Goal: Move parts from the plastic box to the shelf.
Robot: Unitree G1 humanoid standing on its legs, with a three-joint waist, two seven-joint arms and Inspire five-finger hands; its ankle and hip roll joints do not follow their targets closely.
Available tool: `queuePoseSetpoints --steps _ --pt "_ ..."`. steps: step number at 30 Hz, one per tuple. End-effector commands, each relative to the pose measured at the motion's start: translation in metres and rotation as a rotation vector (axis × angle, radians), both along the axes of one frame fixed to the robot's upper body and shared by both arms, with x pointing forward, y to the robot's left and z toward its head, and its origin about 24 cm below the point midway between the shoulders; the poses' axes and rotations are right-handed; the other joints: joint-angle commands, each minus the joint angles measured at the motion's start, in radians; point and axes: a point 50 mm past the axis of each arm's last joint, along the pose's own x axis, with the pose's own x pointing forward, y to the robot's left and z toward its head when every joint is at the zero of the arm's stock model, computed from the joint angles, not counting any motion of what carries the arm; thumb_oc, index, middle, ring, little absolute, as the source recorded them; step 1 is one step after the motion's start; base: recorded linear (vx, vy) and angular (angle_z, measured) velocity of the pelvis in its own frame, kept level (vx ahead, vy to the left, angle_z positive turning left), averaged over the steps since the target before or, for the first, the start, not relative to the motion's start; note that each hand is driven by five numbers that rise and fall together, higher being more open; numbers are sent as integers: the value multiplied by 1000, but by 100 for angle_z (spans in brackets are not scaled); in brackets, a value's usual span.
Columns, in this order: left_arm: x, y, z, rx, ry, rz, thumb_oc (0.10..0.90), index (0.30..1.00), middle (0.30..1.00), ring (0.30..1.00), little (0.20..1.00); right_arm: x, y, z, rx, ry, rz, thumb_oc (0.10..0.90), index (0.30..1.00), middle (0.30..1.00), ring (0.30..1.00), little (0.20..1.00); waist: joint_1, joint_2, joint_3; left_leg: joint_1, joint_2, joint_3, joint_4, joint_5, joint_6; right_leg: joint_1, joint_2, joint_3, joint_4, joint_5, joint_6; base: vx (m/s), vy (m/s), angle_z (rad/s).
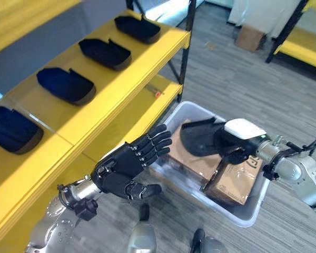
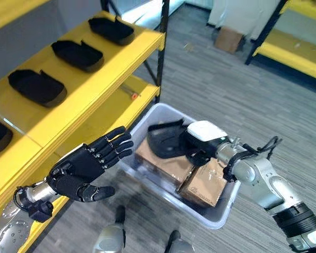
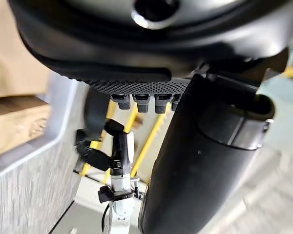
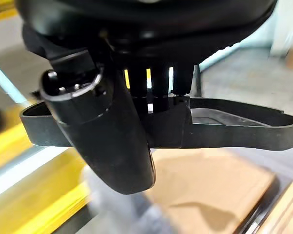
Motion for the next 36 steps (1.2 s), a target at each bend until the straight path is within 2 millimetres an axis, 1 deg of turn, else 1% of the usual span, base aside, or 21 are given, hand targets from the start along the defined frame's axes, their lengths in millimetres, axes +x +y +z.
queuePoseSetpoints --steps 1,3,5,8,9,12,14,15,16,18,20,22,23,25,27,29,30,31,34,35,36 --pt "3 -6 13 -23 -106 81 900 1000 1000 1000 1000 2 19 25 33 57 111 400 300 300 300 300 -5 -24 -177 38 41 7 -52 -1 6 13 44 -18 24 0 -47 -86 -7 -9" --pt "3 -2 20 27 -155 128 900 1000 1000 1000 1000 0 20 30 18 109 120 400 300 300 300 300 -5 -26 -185 50 45 15 -59 -1 1 26 33 -20 -10 20 -38 -103 -31 -28" --pt "3 -2 23 38 -179 133 900 1000 1000 1000 1000 -1 21 31 16 138 125 400 300 300 300 300 -4 -27 -188 54 46 19 -62 0 -1 30 29 -22 -22 27 -35 -78 -28 -17" --pt "3 0 31 74 -246 152 900 1000 1000 1000 1000 -2 26 33 5 228 146 400 300 300 300 300 -3 -30 -200 69 55 38 -79 1 -11 44 7 -30 -75 64 -16 -114 -43 -14" --pt "6 2 45 153 -411 311 900 1000 1000 1000 1000 -1 35 34 -15 285 166 400 300 300 300 300 -5 -33 -213 82 69 62 -92 1 -22 54 -14 -41 -122 97 1 -129 -53 -30" --pt "8 2 47 242 -485 377 900 1000 1000 1000 1000 0 38 32 -18 337 153 400 300 300 300 300 -5 -37 -221 83 75 71 -92 -2 -29 59 -16 -46 -130 99 3 -58 -26 -16" --pt "8 -2 53 322 -630 427 900 1000 1000 1000 1000 3 41 29 -35 365 139 400 300 300 300 300 -6 -39 -224 83 77 72 -92 -5 -29 60 -13 -45 -127 94 -1 -43 -7 -2" --pt "7 -4 58 382 -732 475 900 1000 1000 1000 1000 6 41 28 -29 391 128 400 300 300 300 300 -7 -41 -226 83 78 72 -92 -6 -31 60 -12 -45 -124 90 -2 -35 3 1" --pt "7 -5 60 406 -772 491 900 1000 1000 1000 1000 7 41 28 -25 404 120 400 300 300 300 300 -9 -43 -227 83 78 73 -92 -7 -31 60 -12 -45 -123 89 -3 -34 7 2" --pt "13 -6 69 446 -856 551 900 1000 1000 1000 1000 11 41 23 15 482 87 400 300 300 300 300 -15 -45 -233 88 78 77 -92 -11 -33 62 -12 -45 -118 81 -4 -4 4 2" --pt "12 -9 72 472 -916 538 900 1000 1000 1000 1000 13 42 19 19 505 94 400 300 300 300 300 -17 -46 -234 91 77 77 -92 -14 -31 65 -10 -42 -117 77 -6 1 1 2" --pt "8 -15 77 494 -1025 524 900 1000 1000 1000 1000 12 47 17 32 543 107 400 300 300 300 300 -18 -46 -234 91 79 76 -92 -16 -34 65 -7 -41 -110 71 -8 0 0 0" --pt "5 -25 86 490 -1195 522 900 1000 1000 1000 1000 19 49 15 32 553 101 400 300 300 300 300 -25 -46 -241 97 78 81 -92 -21 -35 68 -7 -37 -111 68 -7 0 0 0" --pt "8 -28 89 505 -1229 514 900 1000 1000 1000 1000 24 50 17 25 547 97 400 300 300 300 300 -29 -44 -247 99 80 83 -92 -22 -38 71 -6 -35 -116 70 -7 16 13 -1" --pt "14 -36 91 538 -1240 457 900 1000 1000 1000 1000 30 52 18 12 550 93 400 300 300 300 300 -36 -37 -254 101 83 83 -92 -24 -40 74 -7 -32 -124 72 -5 17 15 -1" --pt "15 -41 92 563 -1242 387 900 1000 1000 1000 1000 35 51 20 8 544 81 400 300 300 300 300 -39 -32 -257 103 85 86 -92 -24 -43 75 -6 -30 -124 72 -5 9 8 -2" --pt "15 -43 92 583 -1257 362 900 1000 1000 1000 1000 37 51 19 38 580 72 400 300 300 300 300 -41 -29 -257 104 86 88 -92 -24 -45 75 -5 -27 -125 72 -5 0 0 0" --pt "16 -43 92 602 -1259 347 900 1000 1000 1000 1000 40 50 18 50 578 51 400 300 300 300 300 -44 -27 -257 106 87 92 -92 -24 -45 75 -6 -27 -124 71 -5 0 0 0" --pt "16 -41 92 623 -1249 317 900 1000 1000 1000 1000 47 41 17 56 578 15 400 300 300 300 300 -44 -23 -260 107 87 91 -92 -24 -45 74 -6 -22 -128 74 -3 27 21 -7" --pt "14 -40 90 673 -1258 270 900 1000 1000 1000 1000 49 33 19 46 571 -7 400 300 300 300 300 -45 -20 -264 105 88 93 -92 -22 -49 73 -5 -19 -131 76 -1 25 15 -10" --pt "14 -38 89 702 -1246 248 900 1000 1000 1000 1000 49 29 20 42 572 -12 400 300 300 300 300 -46 -18 -265 105 89 94 -92 -22 -50 71 -5 -17 -132 78 0 25 16 -9"
